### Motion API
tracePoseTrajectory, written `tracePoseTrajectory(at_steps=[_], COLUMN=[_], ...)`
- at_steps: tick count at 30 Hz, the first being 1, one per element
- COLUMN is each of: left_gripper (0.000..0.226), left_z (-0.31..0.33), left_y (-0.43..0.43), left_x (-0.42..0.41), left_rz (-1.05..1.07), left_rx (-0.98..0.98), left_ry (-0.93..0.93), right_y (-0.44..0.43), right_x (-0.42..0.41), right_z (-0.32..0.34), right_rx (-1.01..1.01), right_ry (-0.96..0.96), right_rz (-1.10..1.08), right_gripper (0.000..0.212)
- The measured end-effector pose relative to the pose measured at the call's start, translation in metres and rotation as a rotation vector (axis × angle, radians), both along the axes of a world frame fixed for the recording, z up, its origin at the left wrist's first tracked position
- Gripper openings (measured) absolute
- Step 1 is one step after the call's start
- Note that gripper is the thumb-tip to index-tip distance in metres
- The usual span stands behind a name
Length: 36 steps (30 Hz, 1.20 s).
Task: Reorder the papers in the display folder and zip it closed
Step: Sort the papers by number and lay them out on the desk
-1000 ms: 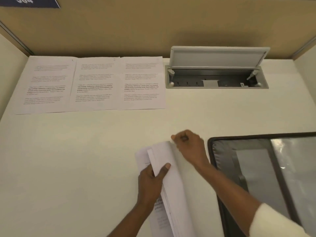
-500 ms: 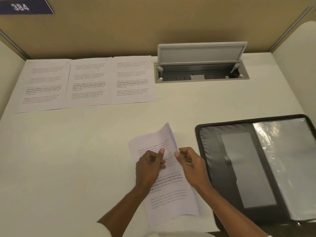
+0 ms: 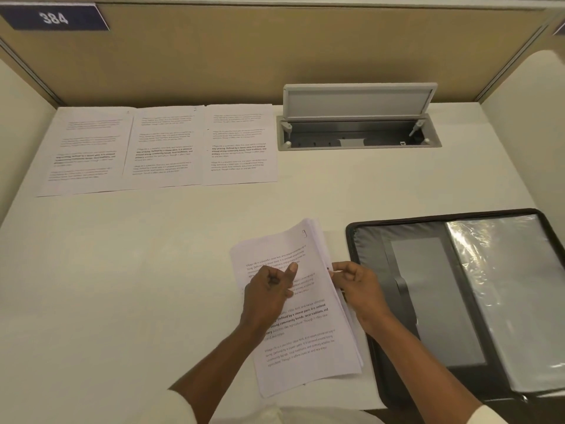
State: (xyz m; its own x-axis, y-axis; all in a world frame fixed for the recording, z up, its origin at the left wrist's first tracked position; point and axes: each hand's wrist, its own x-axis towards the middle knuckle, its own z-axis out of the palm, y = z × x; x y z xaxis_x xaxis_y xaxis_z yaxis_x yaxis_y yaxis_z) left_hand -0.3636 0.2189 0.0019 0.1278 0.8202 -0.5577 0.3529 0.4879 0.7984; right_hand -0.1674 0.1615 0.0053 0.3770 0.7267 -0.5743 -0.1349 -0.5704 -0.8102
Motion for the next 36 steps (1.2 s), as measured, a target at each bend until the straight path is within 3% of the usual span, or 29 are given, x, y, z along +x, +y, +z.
tracePoseTrajectory(at_steps=[5,9,17,21,25,27,29,32,36], left_gripper=[0.085,0.088,0.013,0.009,0.022,0.032,0.035,0.032,0.050], left_z=[0.006,0.009,-0.010,-0.017,-0.013,-0.009,-0.009,-0.013,-0.015], left_y=[-0.004,-0.003,-0.004,-0.006,-0.007,-0.008,-0.010,-0.011,-0.013], left_x=[0.013,0.023,0.011,0.002,0.006,0.010,0.014,0.017,0.015], left_rz=[-0.032,-0.072,-0.035,0.011,0.089,0.115,0.127,0.148,0.200], left_rx=[-0.047,-0.045,-0.047,-0.083,-0.117,-0.111,-0.080,-0.041,-0.030], left_ry=[0.083,0.136,0.029,-0.007,-0.109,-0.132,-0.114,-0.070,-0.034], right_y=[0.000,0.000,-0.003,-0.004,-0.009,-0.012,-0.014,-0.014,-0.011], right_x=[-0.009,-0.019,-0.012,-0.001,0.000,-0.004,-0.007,-0.017,-0.023], right_z=[0.005,0.003,-0.014,-0.024,-0.033,-0.033,-0.036,-0.030,-0.024], right_rx=[0.034,0.045,0.028,0.019,0.087,0.145,0.220,0.183,0.091], right_ry=[0.031,-0.005,-0.022,-0.098,-0.302,-0.422,-0.502,-0.408,-0.248], right_rz=[0.010,0.036,-0.070,-0.110,0.044,0.145,0.220,0.189,0.085], right_gripper=[0.031,0.036,0.024,0.025,0.069,0.063,0.042,0.014,0.023])
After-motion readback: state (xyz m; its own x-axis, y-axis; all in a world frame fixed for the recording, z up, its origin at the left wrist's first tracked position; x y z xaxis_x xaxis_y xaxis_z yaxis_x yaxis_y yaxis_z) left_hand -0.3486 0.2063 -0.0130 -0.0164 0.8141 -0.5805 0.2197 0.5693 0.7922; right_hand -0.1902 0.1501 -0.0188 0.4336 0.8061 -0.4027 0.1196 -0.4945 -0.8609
